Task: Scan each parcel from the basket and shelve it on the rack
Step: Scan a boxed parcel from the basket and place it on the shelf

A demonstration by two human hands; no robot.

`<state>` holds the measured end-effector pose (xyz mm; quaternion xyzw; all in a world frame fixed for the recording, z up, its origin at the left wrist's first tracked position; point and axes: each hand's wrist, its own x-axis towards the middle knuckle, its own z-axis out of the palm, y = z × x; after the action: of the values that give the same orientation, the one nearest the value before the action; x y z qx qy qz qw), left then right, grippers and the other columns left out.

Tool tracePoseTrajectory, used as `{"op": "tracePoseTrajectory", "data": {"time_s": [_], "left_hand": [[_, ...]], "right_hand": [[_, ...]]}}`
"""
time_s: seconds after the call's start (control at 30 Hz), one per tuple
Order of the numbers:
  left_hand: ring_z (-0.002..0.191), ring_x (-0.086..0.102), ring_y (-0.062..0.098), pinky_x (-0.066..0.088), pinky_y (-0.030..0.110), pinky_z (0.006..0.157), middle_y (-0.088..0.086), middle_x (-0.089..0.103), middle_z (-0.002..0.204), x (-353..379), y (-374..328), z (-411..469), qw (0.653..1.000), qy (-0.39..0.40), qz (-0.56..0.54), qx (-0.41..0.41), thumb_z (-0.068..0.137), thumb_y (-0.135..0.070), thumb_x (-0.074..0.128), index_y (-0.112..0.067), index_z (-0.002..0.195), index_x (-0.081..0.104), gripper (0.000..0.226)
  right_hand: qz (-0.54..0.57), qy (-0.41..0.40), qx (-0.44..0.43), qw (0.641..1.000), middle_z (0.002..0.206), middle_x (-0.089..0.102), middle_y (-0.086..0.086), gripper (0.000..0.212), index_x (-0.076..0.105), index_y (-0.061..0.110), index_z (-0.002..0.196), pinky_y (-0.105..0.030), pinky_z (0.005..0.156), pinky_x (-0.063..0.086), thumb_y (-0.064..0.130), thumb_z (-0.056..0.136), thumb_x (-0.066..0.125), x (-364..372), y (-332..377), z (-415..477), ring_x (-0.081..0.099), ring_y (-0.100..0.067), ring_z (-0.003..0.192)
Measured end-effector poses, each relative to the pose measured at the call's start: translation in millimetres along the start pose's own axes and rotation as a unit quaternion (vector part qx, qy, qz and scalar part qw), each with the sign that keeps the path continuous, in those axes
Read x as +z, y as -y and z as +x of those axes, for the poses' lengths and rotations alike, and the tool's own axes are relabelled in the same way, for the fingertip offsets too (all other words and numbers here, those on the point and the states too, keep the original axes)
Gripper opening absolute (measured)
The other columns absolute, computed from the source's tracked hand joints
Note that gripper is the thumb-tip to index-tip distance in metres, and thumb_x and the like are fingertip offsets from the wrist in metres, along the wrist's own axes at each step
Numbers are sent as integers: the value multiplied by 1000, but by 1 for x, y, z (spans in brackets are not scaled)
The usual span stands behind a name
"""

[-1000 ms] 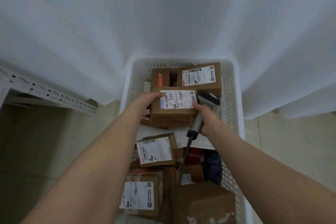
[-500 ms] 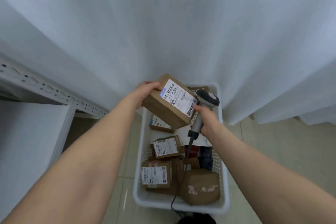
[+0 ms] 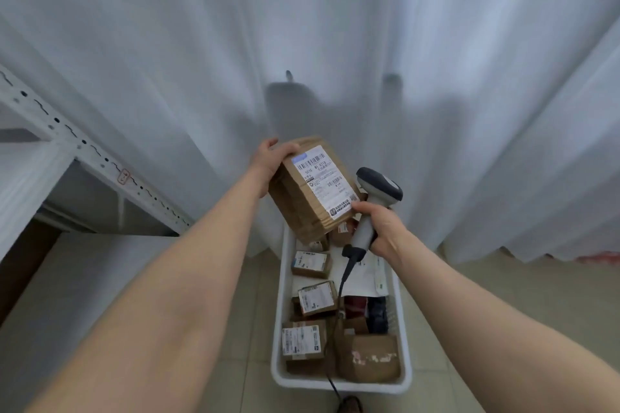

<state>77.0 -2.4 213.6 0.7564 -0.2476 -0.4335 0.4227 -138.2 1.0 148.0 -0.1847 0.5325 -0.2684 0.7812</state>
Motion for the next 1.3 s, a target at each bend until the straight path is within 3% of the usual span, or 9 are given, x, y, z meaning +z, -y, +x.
{"op": "tracePoseTrajectory", "data": {"time_s": [0.07,0.2,0.37,0.5,0.63,0.73,0.83,1.0,1.3], "left_hand": [[119,51,26,46,37,98,8,42,140,0,-2,-22,999,-45,-24,16,54,-45,71,-19,144,37,100],[124,48,30,44,43,102,12,36,146,-3,-6,-59,992,-89,-92,6,56,-45,77,-17,148,27,109],[88,68,29,56,43,81,15,69,106,12,-5,-123,980,-53,-194,-7,73,-27,80,-5,121,53,58],[69,72,21,56,34,51,5,75,89,23,2,-192,985,20,-168,-25,78,-28,76,-13,123,58,51],[93,59,23,45,48,74,0,66,108,33,14,-250,995,66,-56,-40,74,-28,78,-39,130,38,70],[93,62,21,47,39,64,-1,67,106,40,22,-279,994,73,-80,-18,74,-24,79,-43,134,37,76],[90,65,18,48,35,59,-4,68,107,44,28,-306,994,54,-89,17,76,-22,78,-43,131,40,71],[78,67,16,51,29,47,-11,68,94,50,34,-335,993,26,-103,42,77,-21,77,-46,121,41,62],[81,66,19,49,30,52,-6,67,98,42,45,-355,995,35,-87,45,79,-17,75,-44,117,40,59]], "right_hand": [[3,-8,-14,1000,75,75,-9,20,59,6,100,-26,50,54,1,84,68,3,3,-16,72,-20,61],[1,1,-26,1000,83,75,-12,30,58,6,109,-29,50,55,1,82,70,-2,5,-52,73,-22,64],[8,39,-48,998,80,76,-9,27,60,8,106,-27,47,54,-1,82,69,-9,-4,-100,74,-23,68],[9,53,-84,995,80,76,-7,23,61,10,100,-25,47,51,-3,82,67,-31,-11,-143,73,-20,72],[-6,71,-132,989,77,76,-4,18,62,11,92,-31,62,54,-5,83,64,-58,-17,-188,73,-21,77],[-26,77,-140,987,78,76,-3,18,60,11,94,-30,64,53,-3,85,64,-76,-17,-218,72,-20,78],[-63,64,-156,984,95,69,-5,22,58,14,104,-29,63,50,5,86,67,-98,-15,-247,65,-19,79],[-87,118,-158,976,64,61,-6,9,59,7,98,-24,44,46,13,91,63,-114,-7,-290,53,-12,45],[-187,158,-188,951,50,56,-4,10,61,0,92,-21,39,44,10,90,59,-93,-5,-340,50,-13,37]]}}
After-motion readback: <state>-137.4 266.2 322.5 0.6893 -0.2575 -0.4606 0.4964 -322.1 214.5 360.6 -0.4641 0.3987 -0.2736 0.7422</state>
